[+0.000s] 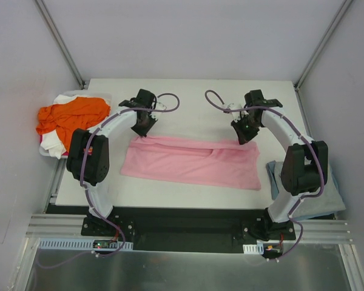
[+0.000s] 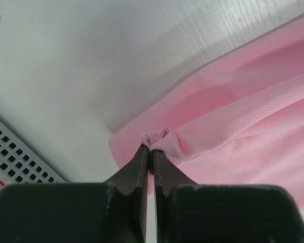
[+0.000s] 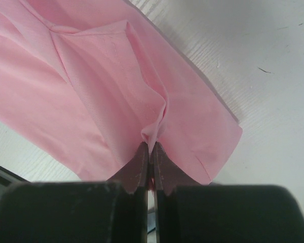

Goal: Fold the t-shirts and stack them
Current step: Fold the tshirt

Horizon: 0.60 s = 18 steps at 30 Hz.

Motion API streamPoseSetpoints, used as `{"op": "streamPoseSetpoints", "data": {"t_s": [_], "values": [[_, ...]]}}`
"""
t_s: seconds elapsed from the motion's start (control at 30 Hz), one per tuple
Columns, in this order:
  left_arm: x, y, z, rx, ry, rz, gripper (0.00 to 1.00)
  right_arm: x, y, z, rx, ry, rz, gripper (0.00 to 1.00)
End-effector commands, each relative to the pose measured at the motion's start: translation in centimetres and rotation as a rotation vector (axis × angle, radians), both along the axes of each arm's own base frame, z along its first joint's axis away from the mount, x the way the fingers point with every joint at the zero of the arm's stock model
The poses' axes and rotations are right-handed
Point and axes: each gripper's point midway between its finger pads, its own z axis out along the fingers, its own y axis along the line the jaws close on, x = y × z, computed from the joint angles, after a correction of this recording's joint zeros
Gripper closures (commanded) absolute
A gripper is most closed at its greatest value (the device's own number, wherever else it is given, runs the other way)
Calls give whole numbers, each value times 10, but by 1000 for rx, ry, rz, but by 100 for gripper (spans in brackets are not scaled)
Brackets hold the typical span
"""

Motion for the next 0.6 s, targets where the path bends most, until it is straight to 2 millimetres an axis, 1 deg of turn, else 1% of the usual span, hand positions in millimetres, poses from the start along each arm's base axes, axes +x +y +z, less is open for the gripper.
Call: {"op": "streamPoseSetpoints", "data": {"t_s": [0.0,0.33,0.5,0.53,0.57], "values": [[-9,4,13,18,-20,-15,100,-12,2,4,13,17,30,99],[-24,11,-1,43,22,-22,100,-28,0,-11,5,71,42,99],[-31,14,-7,54,41,-25,100,-35,0,-14,4,88,47,99],[-32,14,-8,57,45,-28,98,-37,0,-16,2,96,47,99],[-34,16,-10,64,51,-28,94,-37,1,-18,2,99,50,99]]}}
